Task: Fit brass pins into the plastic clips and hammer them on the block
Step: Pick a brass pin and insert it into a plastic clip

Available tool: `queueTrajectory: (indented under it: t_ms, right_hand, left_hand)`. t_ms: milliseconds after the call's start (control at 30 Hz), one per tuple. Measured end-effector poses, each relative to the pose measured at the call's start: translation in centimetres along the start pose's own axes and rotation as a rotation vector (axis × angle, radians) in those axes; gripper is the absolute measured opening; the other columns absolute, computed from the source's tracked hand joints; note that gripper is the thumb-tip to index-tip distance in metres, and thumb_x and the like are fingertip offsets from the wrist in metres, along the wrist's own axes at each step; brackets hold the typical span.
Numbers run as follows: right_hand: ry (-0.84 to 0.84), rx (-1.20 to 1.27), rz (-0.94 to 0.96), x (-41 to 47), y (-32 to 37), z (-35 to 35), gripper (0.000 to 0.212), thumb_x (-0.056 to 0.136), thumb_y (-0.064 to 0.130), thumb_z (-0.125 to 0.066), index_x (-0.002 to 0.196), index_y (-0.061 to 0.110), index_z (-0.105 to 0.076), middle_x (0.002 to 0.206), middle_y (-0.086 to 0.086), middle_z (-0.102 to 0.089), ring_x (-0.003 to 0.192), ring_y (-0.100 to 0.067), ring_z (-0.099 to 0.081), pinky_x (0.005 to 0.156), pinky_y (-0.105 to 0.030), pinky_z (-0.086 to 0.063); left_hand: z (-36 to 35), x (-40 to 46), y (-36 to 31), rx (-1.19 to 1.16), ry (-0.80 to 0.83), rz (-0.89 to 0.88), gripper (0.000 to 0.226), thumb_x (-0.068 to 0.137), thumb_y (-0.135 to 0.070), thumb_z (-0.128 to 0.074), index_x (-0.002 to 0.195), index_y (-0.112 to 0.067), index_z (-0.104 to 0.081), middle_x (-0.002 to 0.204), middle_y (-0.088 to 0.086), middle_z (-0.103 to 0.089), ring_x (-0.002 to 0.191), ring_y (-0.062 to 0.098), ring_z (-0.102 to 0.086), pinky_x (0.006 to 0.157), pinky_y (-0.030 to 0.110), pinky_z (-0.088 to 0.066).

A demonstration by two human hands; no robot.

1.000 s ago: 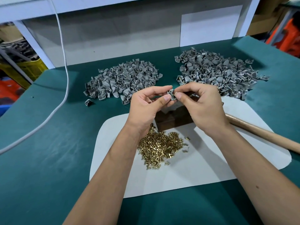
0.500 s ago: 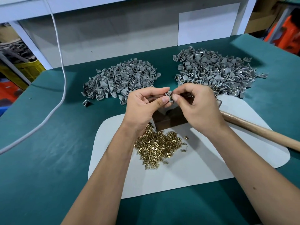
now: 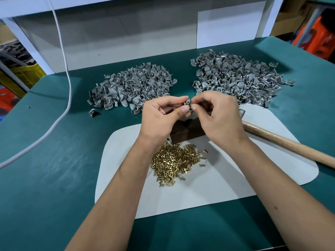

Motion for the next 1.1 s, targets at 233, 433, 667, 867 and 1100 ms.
queueTrajectory:
  t_ms: [233, 433, 667, 867, 1100]
  right_hand:
    - [0.025, 0.004, 0.140, 0.3, -0.2, 1.1, 0.013, 0.089, 0.007, -0.075, 0.100, 0.010, -0.079, 0.094, 0.002, -0.074, 0.090, -0.010, -0.067, 0.084, -0.028, -0.054]
    - [-0.017, -0.037, 0.250, 0.3, -0.2, 1.4, 0.010, 0.088, 0.006, -0.075, 0.096, 0.010, -0.079, 0.091, 0.002, -0.071, 0.088, -0.010, -0.063, 0.081, -0.025, -0.052]
    - [-0.019, -0.058, 0.345, 0.3, -0.2, 1.3, 0.006, 0.089, 0.008, -0.076, 0.094, 0.008, -0.079, 0.089, 0.000, -0.072, 0.088, -0.016, -0.063, 0.079, -0.032, -0.053]
    - [-0.057, -0.051, 0.234, 0.3, -0.5, 1.2, 0.004, 0.088, 0.009, -0.076, 0.092, 0.009, -0.078, 0.087, 0.003, -0.070, 0.080, -0.003, -0.057, 0.076, -0.016, -0.044]
    - [-0.059, 0.161, -0.004, 0.2, -0.5, 1.0, 0.013, 0.089, 0.008, -0.073, 0.093, 0.020, -0.075, 0.083, 0.010, -0.072, 0.077, -0.004, -0.066, 0.070, -0.013, -0.049]
  left_hand:
    - [0.3, 0.1, 0.1, -0.105, -0.008, 0.074, 0.023, 0.086, 0.009, -0.071, 0.105, -0.004, -0.076, 0.093, 0.013, -0.077, 0.084, 0.020, -0.073, 0.079, 0.026, -0.061]
    - [0.3, 0.0, 0.0, -0.162, 0.028, 0.134, 0.020, 0.089, 0.006, -0.068, 0.107, -0.002, -0.075, 0.096, 0.014, -0.076, 0.085, 0.021, -0.073, 0.078, 0.024, -0.060]
    - [0.3, 0.0, -0.1, -0.195, 0.043, 0.179, 0.016, 0.094, 0.005, -0.063, 0.105, 0.000, -0.075, 0.095, 0.015, -0.075, 0.081, 0.018, -0.072, 0.074, 0.021, -0.059]
    - [0.1, -0.1, -0.4, 0.045, -0.044, 0.002, 0.022, 0.093, 0.002, -0.067, 0.111, -0.008, -0.075, 0.102, 0.011, -0.076, 0.093, 0.021, -0.073, 0.085, 0.038, -0.062]
    - [-1.1, -0.5, -0.7, 0.252, -0.042, -0.157, 0.039, 0.080, 0.010, -0.076, 0.113, -0.011, -0.072, 0.103, 0.006, -0.076, 0.095, 0.018, -0.075, 0.088, 0.031, -0.060]
Point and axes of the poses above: each hand's wrist, its own x-axis towards the middle knuckle, its own z-axis out of the back of the hand, y = z × x, the point moved 3 cm from there along x, towards the middle knuckle
